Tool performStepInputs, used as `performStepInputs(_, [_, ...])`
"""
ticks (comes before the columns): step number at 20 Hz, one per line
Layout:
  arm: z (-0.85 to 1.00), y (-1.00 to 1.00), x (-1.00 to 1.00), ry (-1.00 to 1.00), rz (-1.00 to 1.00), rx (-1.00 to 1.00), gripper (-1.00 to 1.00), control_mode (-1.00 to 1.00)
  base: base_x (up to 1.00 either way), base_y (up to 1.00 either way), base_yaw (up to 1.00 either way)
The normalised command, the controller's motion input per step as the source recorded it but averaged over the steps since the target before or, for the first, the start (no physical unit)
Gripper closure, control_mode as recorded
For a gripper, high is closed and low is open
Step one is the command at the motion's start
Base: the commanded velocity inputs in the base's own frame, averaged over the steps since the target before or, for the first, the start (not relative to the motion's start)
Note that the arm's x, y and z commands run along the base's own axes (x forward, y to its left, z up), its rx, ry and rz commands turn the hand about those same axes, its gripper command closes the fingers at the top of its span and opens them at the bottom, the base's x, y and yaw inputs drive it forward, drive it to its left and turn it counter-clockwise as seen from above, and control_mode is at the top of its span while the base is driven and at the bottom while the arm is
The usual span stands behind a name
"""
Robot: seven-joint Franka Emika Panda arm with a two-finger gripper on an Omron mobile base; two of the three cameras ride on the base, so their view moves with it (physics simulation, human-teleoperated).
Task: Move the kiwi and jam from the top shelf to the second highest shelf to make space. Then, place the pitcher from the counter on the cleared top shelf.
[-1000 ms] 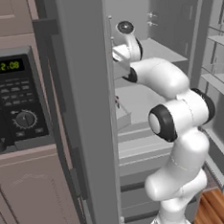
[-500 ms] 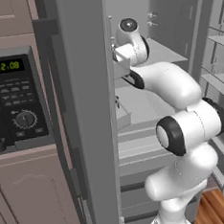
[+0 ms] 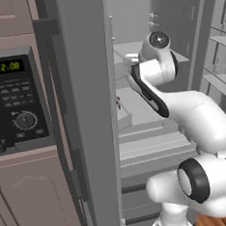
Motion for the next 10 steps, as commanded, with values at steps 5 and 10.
performStepInputs(5, [0.0, -0.34, -1.0, 0.0, 0.0, 0.0, 1.0, -1.0, 0.0, 0.0, 0.0])
performStepInputs(10, [-0.08, -0.05, -1.0, 0.0, 0.0, 0.0, 1.0, -1.0, 0.0, 0.0, 0.0])
